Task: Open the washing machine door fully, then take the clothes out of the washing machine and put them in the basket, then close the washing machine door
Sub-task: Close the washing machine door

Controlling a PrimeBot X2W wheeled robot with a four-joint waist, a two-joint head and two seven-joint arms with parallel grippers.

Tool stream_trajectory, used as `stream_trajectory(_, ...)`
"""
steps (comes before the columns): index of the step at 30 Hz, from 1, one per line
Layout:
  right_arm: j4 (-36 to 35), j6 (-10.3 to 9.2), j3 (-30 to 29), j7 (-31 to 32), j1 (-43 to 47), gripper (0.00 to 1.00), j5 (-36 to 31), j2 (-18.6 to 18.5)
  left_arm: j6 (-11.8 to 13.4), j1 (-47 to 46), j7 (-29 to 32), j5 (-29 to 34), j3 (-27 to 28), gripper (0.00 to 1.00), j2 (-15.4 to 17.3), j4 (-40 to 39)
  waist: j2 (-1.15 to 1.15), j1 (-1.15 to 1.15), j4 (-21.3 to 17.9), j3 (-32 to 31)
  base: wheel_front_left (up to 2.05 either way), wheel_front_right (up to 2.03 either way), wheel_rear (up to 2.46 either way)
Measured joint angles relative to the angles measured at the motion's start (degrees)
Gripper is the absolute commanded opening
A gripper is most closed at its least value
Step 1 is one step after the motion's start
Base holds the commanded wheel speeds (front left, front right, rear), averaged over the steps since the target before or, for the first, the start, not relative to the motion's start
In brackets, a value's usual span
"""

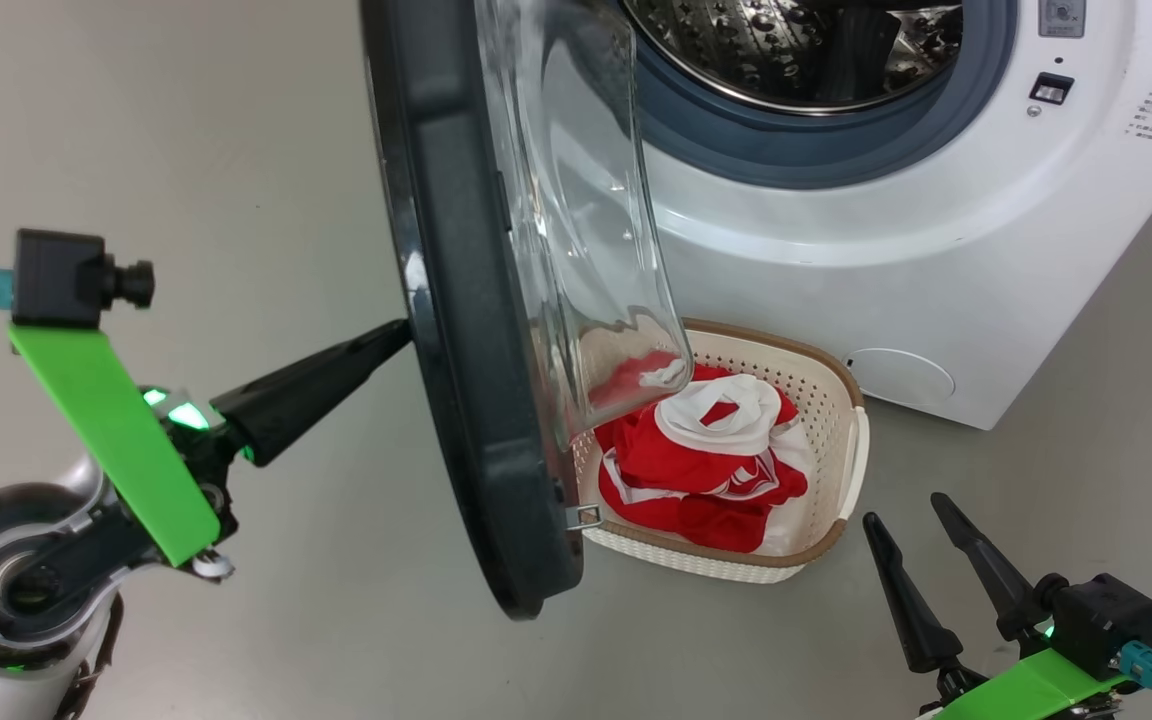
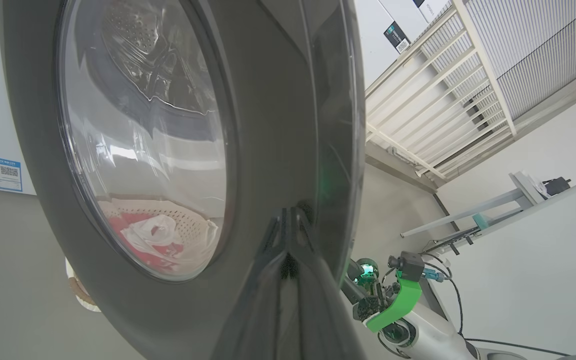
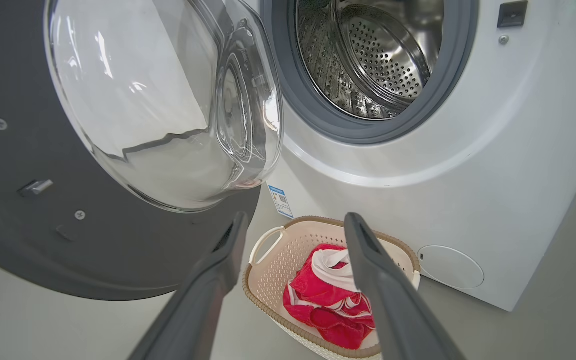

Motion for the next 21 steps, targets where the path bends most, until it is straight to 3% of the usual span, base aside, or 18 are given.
stream_trajectory(14, -0.1, 0.0, -0.9, 0.0, 0.0, 1.0, 0.0, 0.3, 0.0, 1.1, -6.5, 0.3, -0.2, 0.0, 1.1, 2.3, 0.0, 0.0, -0.2, -0.5, 0.0, 0.0, 0.0)
stream_trajectory(21, -0.1, 0.0, -0.7, 0.0, 0.0, 1.0, 0.0, 0.5, 0.0, 6.7, -11.7, 0.2, 0.5, 0.24, 1.4, 5.3, 0.0, 0.0, 0.4, -1.4, 0.0, 0.0, 0.0)
